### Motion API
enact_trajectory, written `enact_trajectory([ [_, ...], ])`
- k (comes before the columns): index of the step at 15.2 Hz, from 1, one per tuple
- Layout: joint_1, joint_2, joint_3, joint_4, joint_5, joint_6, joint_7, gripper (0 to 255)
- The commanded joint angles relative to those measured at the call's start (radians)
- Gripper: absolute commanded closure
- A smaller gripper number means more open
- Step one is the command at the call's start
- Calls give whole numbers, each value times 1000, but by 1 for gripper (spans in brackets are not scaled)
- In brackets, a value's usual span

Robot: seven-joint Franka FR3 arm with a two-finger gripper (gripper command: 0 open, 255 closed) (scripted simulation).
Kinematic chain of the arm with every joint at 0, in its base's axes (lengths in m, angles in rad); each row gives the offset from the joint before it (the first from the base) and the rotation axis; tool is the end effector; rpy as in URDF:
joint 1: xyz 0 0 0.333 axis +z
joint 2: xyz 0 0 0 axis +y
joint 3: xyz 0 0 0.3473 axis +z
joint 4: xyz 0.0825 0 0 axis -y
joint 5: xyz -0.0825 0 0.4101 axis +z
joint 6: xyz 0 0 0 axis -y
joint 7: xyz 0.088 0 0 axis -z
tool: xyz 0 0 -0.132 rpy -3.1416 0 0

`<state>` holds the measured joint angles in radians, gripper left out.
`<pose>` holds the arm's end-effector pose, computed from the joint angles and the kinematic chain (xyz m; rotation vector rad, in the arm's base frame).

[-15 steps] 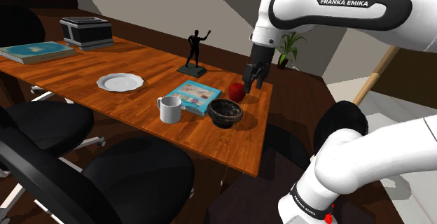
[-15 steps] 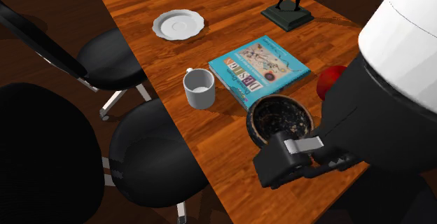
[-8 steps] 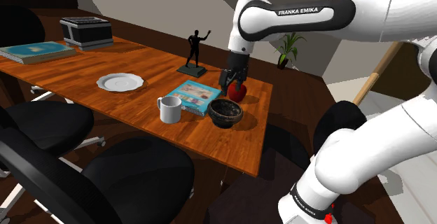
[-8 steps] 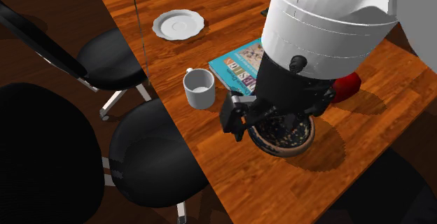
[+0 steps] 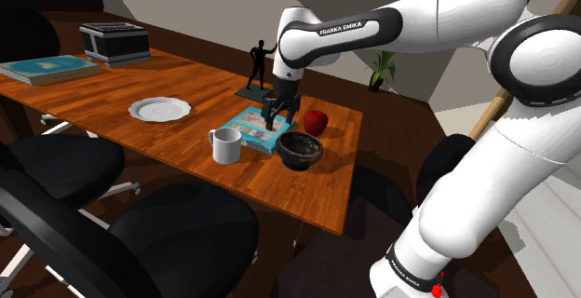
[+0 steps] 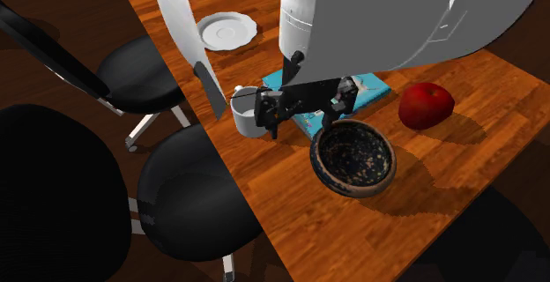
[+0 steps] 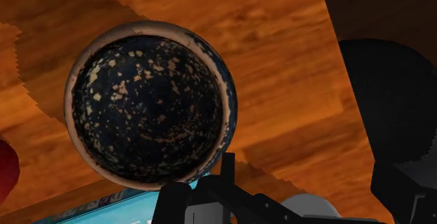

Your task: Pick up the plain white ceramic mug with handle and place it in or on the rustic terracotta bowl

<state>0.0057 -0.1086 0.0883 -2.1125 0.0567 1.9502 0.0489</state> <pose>0.5292 0.0559 0.4533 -3.1016 -0.0340 0.0883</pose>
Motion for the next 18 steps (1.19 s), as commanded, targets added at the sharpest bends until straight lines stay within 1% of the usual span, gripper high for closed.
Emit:
enact_trajectory([
  [1, 5, 79, 9, 53, -11, 31, 23, 0],
  [8, 24, 347, 16, 284, -61, 83, 84, 0],
  [13, 45, 549, 9, 500, -94, 77, 120, 0],
  [14, 48, 573, 8, 528, -98, 74, 123, 0],
  [18, 49, 592, 6, 502, -100, 119, 124, 0],
])
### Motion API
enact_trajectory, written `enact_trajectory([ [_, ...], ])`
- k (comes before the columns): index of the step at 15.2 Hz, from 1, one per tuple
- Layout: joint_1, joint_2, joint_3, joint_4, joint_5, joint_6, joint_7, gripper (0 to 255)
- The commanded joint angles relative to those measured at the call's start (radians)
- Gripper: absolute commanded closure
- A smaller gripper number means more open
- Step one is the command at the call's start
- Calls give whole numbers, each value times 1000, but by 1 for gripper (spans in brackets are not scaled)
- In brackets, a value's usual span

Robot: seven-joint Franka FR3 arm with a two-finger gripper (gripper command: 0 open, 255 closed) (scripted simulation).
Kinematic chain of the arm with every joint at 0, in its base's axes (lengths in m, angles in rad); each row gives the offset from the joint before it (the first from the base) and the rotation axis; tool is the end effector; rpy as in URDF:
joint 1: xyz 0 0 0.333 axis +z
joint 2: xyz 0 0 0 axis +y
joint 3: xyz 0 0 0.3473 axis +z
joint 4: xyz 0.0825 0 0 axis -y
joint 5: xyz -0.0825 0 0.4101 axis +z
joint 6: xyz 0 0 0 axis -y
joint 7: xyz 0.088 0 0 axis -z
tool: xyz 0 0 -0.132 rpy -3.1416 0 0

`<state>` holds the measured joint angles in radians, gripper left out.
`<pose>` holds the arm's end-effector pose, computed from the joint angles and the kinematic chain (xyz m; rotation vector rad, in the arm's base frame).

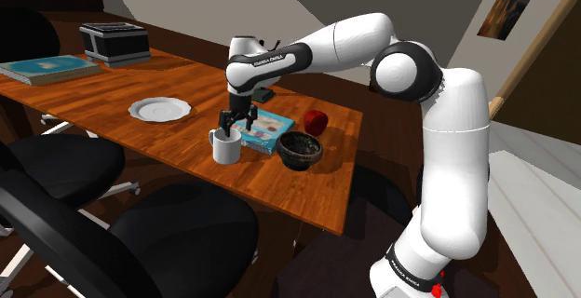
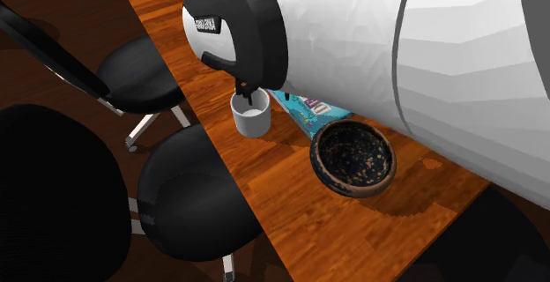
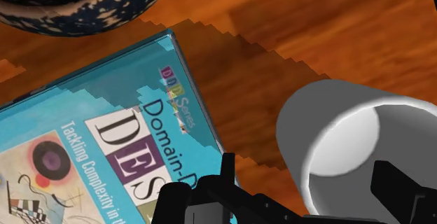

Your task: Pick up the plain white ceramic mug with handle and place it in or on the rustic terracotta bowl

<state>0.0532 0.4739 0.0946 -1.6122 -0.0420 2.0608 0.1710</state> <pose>0.7078 0.0944 0.3411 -3.1386 0.0202 0.0372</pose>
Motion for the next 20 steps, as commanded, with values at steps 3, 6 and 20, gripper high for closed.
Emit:
enact_trajectory([
  [3, 2, 25, -1, -16, -3, 42, 3, 0],
  [6, 2, 29, -1, -19, -3, 48, 4, 0],
  [20, 2, 28, -1, -19, -3, 48, 4, 255],
])
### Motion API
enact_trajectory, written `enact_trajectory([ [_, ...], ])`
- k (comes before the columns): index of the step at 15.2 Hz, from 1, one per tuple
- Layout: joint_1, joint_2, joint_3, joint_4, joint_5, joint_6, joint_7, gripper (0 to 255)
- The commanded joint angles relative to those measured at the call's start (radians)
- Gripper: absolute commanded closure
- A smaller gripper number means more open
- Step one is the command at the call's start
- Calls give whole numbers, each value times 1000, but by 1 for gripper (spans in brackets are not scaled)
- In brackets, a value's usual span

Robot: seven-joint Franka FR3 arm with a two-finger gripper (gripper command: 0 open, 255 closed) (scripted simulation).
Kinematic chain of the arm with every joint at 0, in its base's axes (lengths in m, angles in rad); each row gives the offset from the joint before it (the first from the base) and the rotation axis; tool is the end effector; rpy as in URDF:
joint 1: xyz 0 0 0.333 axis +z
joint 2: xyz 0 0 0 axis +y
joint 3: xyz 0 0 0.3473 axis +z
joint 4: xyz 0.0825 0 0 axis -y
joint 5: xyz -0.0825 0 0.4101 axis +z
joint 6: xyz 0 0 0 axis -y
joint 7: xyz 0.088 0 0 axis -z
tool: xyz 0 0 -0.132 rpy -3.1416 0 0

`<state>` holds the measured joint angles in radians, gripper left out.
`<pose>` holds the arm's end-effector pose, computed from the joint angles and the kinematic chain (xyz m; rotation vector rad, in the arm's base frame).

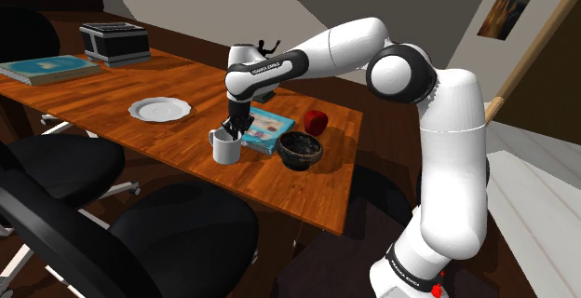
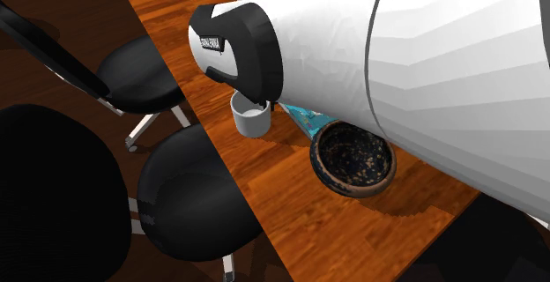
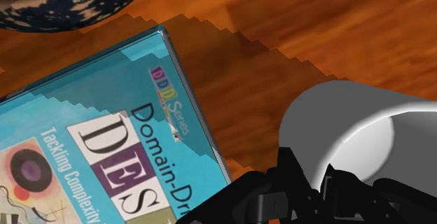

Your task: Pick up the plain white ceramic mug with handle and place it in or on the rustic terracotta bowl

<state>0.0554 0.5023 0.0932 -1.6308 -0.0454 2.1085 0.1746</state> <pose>0.7089 0.0955 0.3160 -3.1388 0.0208 0.0359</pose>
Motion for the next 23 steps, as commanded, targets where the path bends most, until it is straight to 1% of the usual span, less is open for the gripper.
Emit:
enact_trajectory([
  [1, 0, 0, 0, 0, 0, 0, 0, 255],
  [12, -1, -56, 3, 66, 6, -122, -3, 255],
  [23, -1, -89, 6, 165, 10, -254, -6, 255],
])
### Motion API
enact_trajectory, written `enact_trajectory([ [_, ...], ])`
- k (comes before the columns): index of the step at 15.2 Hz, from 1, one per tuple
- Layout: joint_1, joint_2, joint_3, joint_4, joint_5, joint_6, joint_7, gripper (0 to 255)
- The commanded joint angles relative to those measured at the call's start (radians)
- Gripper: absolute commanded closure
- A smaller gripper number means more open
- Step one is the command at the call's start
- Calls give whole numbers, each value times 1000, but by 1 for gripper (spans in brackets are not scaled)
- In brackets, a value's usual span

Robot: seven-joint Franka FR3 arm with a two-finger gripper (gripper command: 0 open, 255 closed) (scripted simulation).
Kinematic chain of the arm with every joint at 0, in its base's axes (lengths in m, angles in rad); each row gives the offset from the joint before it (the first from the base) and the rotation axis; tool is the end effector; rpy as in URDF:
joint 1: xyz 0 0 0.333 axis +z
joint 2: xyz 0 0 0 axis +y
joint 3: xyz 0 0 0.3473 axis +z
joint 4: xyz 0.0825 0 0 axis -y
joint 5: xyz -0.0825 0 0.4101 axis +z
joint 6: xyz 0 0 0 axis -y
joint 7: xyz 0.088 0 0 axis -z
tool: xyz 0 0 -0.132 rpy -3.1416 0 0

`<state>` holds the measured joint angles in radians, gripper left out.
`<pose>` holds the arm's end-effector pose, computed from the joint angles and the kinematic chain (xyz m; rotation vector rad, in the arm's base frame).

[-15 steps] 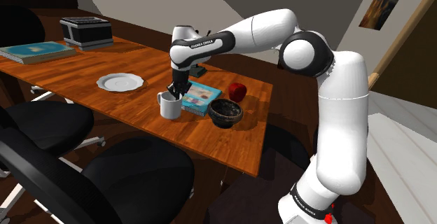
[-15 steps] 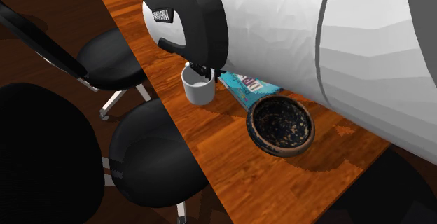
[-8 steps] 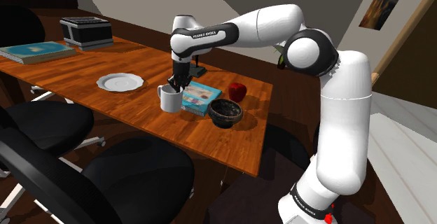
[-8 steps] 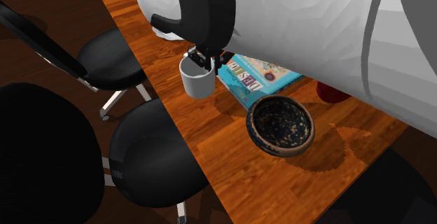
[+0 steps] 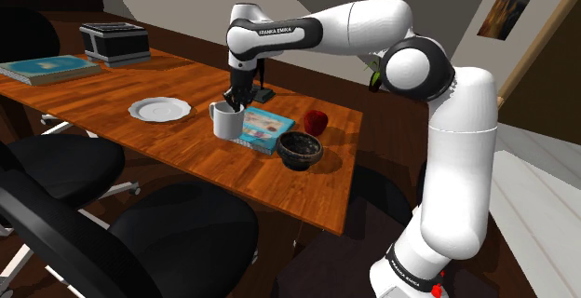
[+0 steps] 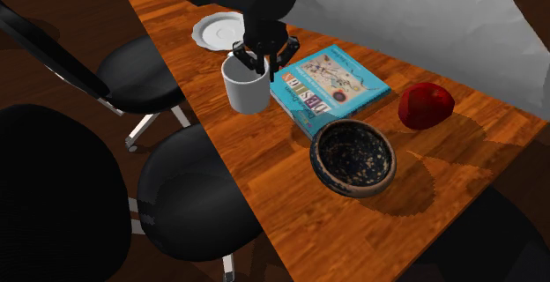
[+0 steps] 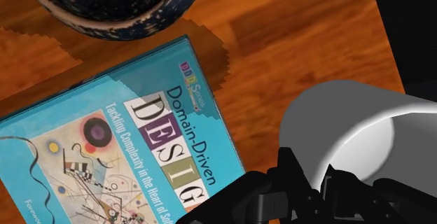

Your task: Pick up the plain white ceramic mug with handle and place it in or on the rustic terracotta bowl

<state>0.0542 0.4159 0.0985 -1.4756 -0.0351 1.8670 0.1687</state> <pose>0.7092 0.0955 0.4334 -3.1386 0.0208 0.0364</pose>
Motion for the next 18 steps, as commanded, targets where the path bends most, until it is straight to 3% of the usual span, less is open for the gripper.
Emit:
enact_trajectory([
  [1, 1, -4, 0, 21, 0, -25, 0, 255],
  [11, 3, -8, 2, 143, 1, -151, -1, 255],
  [18, -82, -238, -34, -164, 27, -72, -118, 255],
])
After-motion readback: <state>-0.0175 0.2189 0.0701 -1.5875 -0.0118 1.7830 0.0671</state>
